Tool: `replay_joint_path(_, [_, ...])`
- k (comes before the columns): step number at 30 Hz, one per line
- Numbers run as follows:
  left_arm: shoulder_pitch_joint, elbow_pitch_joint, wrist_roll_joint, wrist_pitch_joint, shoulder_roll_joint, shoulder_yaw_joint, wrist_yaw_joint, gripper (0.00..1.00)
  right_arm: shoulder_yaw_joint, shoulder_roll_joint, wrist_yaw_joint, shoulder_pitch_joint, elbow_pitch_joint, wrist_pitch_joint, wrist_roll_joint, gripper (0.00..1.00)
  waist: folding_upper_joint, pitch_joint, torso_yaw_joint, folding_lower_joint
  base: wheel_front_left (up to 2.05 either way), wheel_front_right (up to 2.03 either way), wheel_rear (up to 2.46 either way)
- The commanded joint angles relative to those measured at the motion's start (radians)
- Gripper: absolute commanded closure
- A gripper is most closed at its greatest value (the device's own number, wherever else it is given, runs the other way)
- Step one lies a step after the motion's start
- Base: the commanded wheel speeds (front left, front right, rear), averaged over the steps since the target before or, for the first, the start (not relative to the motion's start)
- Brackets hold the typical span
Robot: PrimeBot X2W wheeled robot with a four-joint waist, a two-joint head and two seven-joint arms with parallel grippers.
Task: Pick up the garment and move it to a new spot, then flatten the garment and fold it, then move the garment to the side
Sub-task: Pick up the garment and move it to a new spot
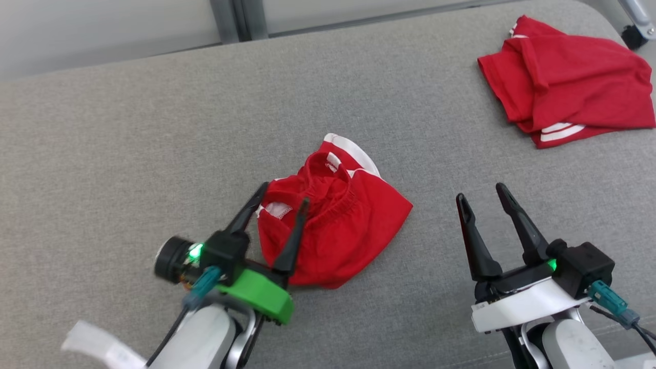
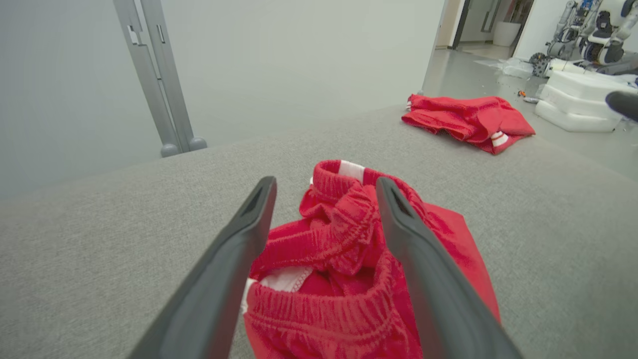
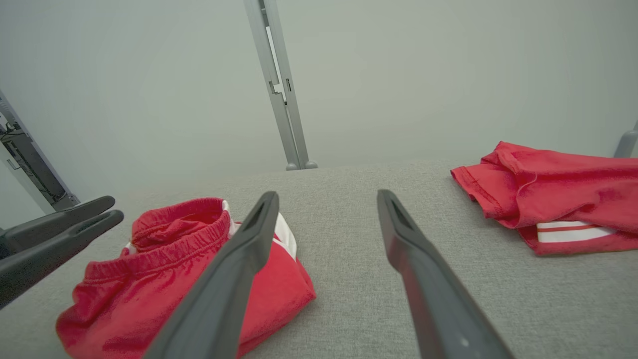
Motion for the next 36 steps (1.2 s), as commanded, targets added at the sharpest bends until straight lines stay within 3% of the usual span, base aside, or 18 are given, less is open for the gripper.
replay_joint_path(1, [0.051, -0.034, 0.002, -0.003, 0.008, 0.035, 0.022, 0.0, 0.003, 0.003, -0.002, 0.017, 0.003, 0.0, 0.002, 0.0, 0.0, -0.05, 0.032, 0.0001, 0.0, 0.0, 0.0])
replay_joint_path(8, [0.295, -0.223, 0.099, -0.002, -0.027, 0.282, 0.094, 0.0, -0.007, 0.019, -0.002, 0.065, 0.016, 0.0, -0.019, 0.0, 0.0, -0.136, 0.078, 0.0001, 0.0, 0.0, 0.0])
replay_joint_path(10, [0.356, -0.252, 0.128, -0.002, -0.055, 0.347, 0.095, 0.0, -0.023, 0.027, -0.002, 0.082, 0.012, 0.0, -0.031, 0.0, 0.0, -0.16, 0.09, 0.0001, 0.0, 0.0, 0.0])
replay_joint_path(17, [0.532, -0.317, 0.242, -0.002, -0.154, 0.52, 0.034, 0.0, -0.036, 0.051, -0.002, 0.149, 0.008, 0.0, -0.058, 0.0, 0.0, -0.23, 0.108, 0.0001, 0.0, 0.0, 0.0])
replay_joint_path(23, [0.624, -0.337, 0.299, -0.002, -0.181, 0.58, -0.022, 0.0, -0.018, 0.055, -0.002, 0.185, 0.027, 0.0, -0.058, 0.0, 0.0, -0.264, 0.101, 0.0001, 0.0, 0.0, 0.0])
replay_joint_path(28, [0.651, -0.314, 0.276, -0.002, -0.186, 0.592, -0.056, 0.0, 0.0, 0.047, -0.002, 0.194, 0.038, 0.0, -0.068, 0.0, 0.0, -0.274, 0.098, 0.0001, 0.0, 0.0, 0.0])
replay_joint_path(36, [0.651, -0.301, 0.28, -0.002, -0.186, 0.58, -0.057, 0.0, 0.011, 0.051, -0.002, 0.197, 0.048, 0.0, -0.07, 0.0, 0.0, -0.278, 0.097, 0.0001, 0.0, 0.0, 0.0])
